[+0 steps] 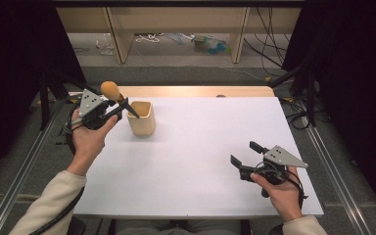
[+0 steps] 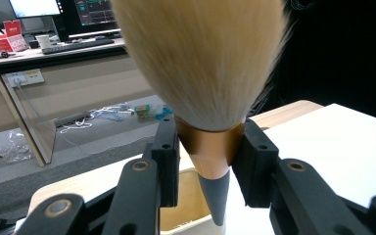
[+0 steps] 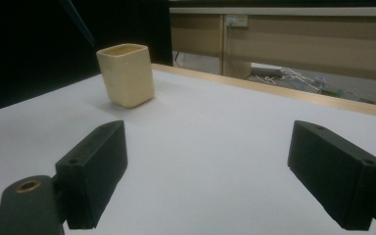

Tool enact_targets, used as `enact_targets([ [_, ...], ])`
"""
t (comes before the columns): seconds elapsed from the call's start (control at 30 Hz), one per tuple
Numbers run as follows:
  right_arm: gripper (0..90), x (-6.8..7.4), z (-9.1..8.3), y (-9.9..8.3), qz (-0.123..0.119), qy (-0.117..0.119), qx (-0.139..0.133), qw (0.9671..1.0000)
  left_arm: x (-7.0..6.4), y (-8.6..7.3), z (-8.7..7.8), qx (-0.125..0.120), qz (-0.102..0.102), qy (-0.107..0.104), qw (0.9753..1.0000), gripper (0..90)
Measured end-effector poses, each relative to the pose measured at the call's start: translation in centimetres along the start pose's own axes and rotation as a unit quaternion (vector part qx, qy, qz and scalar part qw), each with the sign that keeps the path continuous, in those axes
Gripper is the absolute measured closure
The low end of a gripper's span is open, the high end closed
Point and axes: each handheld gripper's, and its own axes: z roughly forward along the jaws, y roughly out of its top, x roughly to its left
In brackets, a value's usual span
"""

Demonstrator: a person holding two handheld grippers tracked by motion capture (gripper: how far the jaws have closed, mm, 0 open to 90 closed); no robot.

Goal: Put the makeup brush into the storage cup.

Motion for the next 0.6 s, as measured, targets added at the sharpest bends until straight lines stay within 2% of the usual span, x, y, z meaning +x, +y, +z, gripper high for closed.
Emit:
enact_targets([
  [0.6,15.8,-0.04,-0.02,-0.01,0.001,-0.003,0.001,1.0,0.25,0.38,0.38,-0.003,0.005,0.005,1.0,65.5],
])
